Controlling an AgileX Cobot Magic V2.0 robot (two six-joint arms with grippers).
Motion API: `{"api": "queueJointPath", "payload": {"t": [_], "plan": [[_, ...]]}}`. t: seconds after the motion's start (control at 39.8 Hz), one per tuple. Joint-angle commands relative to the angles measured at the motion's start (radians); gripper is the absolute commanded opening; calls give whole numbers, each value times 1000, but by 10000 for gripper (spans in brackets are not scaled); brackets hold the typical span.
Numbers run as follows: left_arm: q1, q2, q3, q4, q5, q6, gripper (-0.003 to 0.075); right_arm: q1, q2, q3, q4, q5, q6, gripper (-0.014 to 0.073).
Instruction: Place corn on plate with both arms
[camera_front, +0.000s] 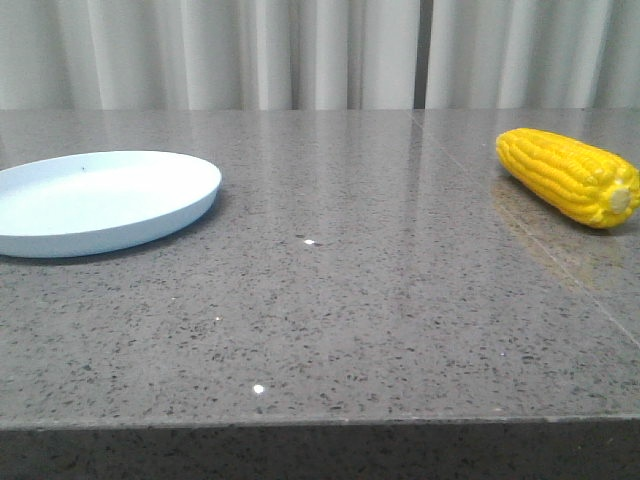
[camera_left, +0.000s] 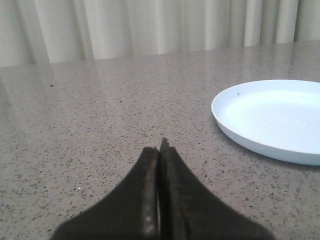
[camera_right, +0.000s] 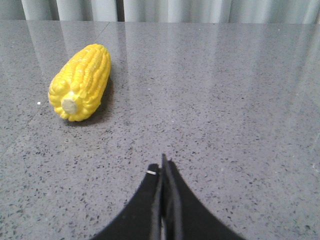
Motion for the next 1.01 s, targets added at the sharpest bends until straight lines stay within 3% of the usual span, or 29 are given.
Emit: {"api": "queueJointPath", "payload": {"t": [0.0,0.53,0.7,0.86,0.98], "plan": [[0,-22,7,-10,-79,-11,-20,-4,-18,-6,-12,-77,-8,-101],[0,-22,7,-10,-89,-11,-20,-4,-18,-6,-12,-82,-8,-101],[0,-22,0,-18,-241,-11,-20,-3,-18,-19,-12,-158,-8,-101],[0,-20,-87,-20,-287,-13,-20,-3,-17,-141,-11,-105,-7,-101],[0,13,-232,-39,-205,-13,-20,-3,9,-293,-4,1,-5,-103]]}}
